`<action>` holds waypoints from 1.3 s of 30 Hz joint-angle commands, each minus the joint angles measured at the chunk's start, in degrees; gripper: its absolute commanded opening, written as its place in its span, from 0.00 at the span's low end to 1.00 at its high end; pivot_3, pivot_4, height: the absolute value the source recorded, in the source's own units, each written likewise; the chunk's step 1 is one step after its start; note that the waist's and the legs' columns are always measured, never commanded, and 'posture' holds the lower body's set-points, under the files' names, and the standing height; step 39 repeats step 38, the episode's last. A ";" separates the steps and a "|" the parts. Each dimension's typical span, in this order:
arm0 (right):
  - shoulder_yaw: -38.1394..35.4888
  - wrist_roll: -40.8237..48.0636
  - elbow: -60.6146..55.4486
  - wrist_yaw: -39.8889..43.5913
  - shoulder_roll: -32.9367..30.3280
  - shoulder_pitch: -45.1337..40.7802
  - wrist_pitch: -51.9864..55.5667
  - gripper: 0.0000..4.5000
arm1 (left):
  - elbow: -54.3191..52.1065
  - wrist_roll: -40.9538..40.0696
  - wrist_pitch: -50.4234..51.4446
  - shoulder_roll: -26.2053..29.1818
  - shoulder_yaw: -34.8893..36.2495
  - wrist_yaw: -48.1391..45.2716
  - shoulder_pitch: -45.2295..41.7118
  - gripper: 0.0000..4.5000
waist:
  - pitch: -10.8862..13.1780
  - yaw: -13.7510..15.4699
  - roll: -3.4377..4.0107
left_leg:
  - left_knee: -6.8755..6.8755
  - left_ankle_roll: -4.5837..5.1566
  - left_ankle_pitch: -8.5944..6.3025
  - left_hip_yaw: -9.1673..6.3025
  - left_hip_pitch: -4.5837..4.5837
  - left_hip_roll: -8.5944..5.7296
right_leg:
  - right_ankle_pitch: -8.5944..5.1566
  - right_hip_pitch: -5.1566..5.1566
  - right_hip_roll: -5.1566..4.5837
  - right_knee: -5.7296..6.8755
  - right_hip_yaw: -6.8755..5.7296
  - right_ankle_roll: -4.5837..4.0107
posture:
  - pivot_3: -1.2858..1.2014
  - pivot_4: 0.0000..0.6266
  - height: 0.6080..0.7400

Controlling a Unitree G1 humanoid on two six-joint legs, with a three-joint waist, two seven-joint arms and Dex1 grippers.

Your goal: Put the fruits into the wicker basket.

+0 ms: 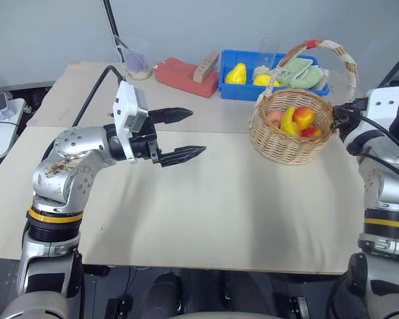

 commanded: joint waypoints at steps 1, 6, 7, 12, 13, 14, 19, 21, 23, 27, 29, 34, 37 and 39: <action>-2.44 1.91 -3.99 0.66 -1.79 -0.79 1.67 0.72 | -1.41 0.32 -0.53 0.40 1.05 1.01 -0.49 1.00 | 0.00 0.24 0.00 | 0.01 0.00 0.00 -0.02 0.00 0.00 | 0.00 0.00 -0.01 0.00 0.00 0.00 | 0.52 0.24 0.39; -2.20 6.77 -12.06 8.89 -7.39 4.28 11.57 0.99 | -2.20 4.17 -0.40 3.54 0.65 2.44 2.68 1.00 | 0.00 0.42 0.00 | 0.03 0.01 -0.01 -0.06 -0.04 -0.03 | -0.02 0.01 -0.06 -0.02 -0.01 0.04 | 0.52 0.24 0.39; -2.66 7.72 -14.08 10.91 -9.28 6.26 13.12 0.99 | -2.43 5.44 -0.75 5.07 0.89 2.44 4.44 1.00 | 0.00 0.38 0.00 | 0.02 0.03 -0.02 -0.07 -0.02 -0.02 | -0.03 0.01 -0.05 -0.03 -0.01 0.04 | 0.52 0.24 0.39; -5.10 12.76 -21.99 22.50 -17.83 15.68 15.59 0.99 | -2.51 9.26 -0.61 12.59 4.46 2.98 12.87 1.00 | 0.00 0.29 0.00 | -0.01 0.04 -0.02 -0.07 0.02 0.01 | -0.05 0.01 -0.05 -0.03 -0.01 0.05 | 0.52 0.24 0.39; -5.22 13.19 -23.28 25.62 -19.78 17.91 14.81 0.99 | -2.34 10.18 -0.11 14.33 5.42 3.32 14.44 1.00 | 0.00 0.31 0.00 | 0.00 0.03 -0.02 -0.06 0.04 0.02 | -0.05 0.02 -0.04 -0.03 -0.01 0.06 | 0.52 0.24 0.39; -5.35 13.89 -24.38 28.44 -21.31 19.71 14.19 0.99 | -2.42 10.54 0.07 15.78 6.37 3.17 15.95 1.00 | 0.00 0.29 0.00 | 0.00 0.03 -0.02 -0.07 0.05 0.02 | -0.10 0.02 -0.05 -0.03 -0.02 0.13 | 0.52 0.24 0.39; -5.42 17.76 -28.84 40.35 -27.04 25.55 12.16 0.99 | -3.36 10.11 -0.50 21.80 12.33 -0.42 25.26 1.00 | 0.00 0.27 0.00 | -0.13 0.04 -0.03 -0.04 0.18 0.11 | -0.38 0.06 -0.01 -0.03 -0.04 0.34 | 0.52 0.24 0.39; -5.18 18.08 -28.97 42.76 -28.54 26.26 11.82 0.99 | -2.86 10.58 -1.17 23.12 13.47 -1.23 27.24 1.00 | 0.00 0.33 0.00 | -0.13 0.04 -0.03 -0.04 0.21 0.11 | -0.41 0.07 -0.02 -0.03 -0.05 0.32 | 0.52 0.24 0.39; -5.40 18.97 -28.56 45.23 -30.01 26.77 12.48 0.99 | -1.98 10.73 -2.09 24.13 14.97 -2.29 28.81 1.00 | 0.00 0.82 0.00 | -0.13 0.03 -0.02 -0.03 0.22 0.11 | -0.43 0.09 -0.03 -0.03 -0.07 0.32 | 0.52 0.24 0.39; -5.51 18.72 -27.84 47.82 -32.05 28.10 12.62 0.99 | -1.64 10.25 -1.99 24.56 16.13 -2.89 29.37 1.00 | 0.00 1.63 -0.01 | -0.12 0.02 -0.02 0.01 0.22 0.10 | -0.46 0.09 -0.05 -0.06 -0.09 0.30 | 0.52 0.24 0.39; -5.52 18.66 -27.68 48.08 -32.31 28.30 12.62 0.99 | -1.51 10.21 -1.94 24.55 15.95 -3.09 29.14 1.00 | 0.00 1.71 0.00 | -0.12 0.02 -0.02 0.03 0.22 0.10 | -0.46 0.09 -0.06 -0.06 -0.08 0.30 | 0.52 0.24 0.39; -6.07 18.93 -28.52 48.25 -32.34 28.96 13.16 0.99 | -1.24 9.71 -1.36 24.60 15.11 -3.80 27.68 1.00 | 0.00 1.66 -0.01 | -0.12 0.02 -0.02 0.04 0.21 0.10 | -0.45 0.08 -0.06 -0.05 -0.08 0.28 | 0.52 0.24 0.39; -6.24 18.99 -28.97 47.85 -32.14 29.11 13.39 0.99 | -0.97 9.58 -1.37 24.47 14.29 -4.51 26.73 1.00 | 0.00 1.67 -0.01 | -0.12 0.02 -0.02 0.04 0.21 0.10 | -0.45 0.08 -0.05 -0.05 -0.08 0.28 | 0.52 0.24 0.39; -6.27 18.99 -29.03 47.77 -32.05 29.17 13.36 0.99 | -0.98 9.17 -1.01 24.56 13.85 -5.22 26.39 1.00 | 0.00 1.67 -0.01 | -0.12 0.02 -0.02 0.04 0.21 0.10 | -0.45 0.08 -0.05 -0.05 -0.08 0.28 | 0.52 0.24 0.39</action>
